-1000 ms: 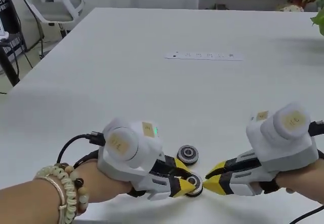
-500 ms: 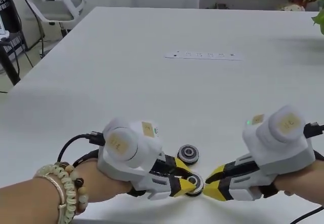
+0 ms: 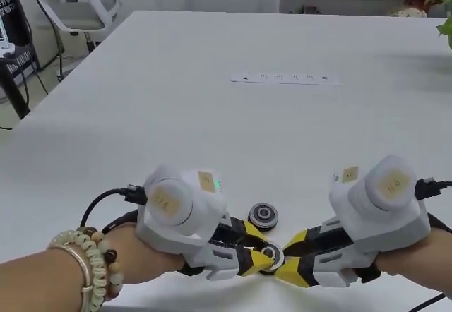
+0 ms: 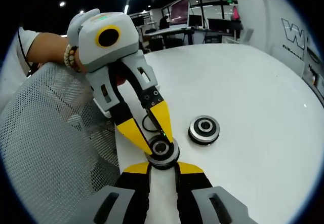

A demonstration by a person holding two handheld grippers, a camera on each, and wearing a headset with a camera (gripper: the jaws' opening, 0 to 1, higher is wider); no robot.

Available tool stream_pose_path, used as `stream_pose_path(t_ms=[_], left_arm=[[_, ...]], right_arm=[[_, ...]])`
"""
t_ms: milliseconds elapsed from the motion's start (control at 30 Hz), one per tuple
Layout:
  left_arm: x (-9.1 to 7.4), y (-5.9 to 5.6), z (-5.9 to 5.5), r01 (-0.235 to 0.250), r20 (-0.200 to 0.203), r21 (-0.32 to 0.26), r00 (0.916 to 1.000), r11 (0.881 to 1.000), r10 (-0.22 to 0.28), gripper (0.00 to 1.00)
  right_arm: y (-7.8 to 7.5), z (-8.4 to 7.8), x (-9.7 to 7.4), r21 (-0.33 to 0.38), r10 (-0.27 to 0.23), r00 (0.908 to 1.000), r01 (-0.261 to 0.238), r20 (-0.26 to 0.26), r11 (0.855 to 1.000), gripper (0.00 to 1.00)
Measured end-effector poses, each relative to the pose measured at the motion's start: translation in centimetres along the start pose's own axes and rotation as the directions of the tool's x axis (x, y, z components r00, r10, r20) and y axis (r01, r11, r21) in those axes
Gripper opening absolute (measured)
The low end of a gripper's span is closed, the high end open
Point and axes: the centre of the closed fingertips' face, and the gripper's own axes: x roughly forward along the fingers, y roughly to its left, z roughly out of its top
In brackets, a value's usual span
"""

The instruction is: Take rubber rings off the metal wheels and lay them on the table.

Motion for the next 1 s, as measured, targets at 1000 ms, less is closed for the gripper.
stream_pose_path(t_ms=[1000], left_arm=[[-0.1,0.1,0.0,-0.008,0.014,-0.023,0.9999,1.0,0.008,0.14]], right_arm=[[-1.3,-0.4,-0.8,0.359,-0.028,0.9994,0.019,0.021,0.933,0.0]])
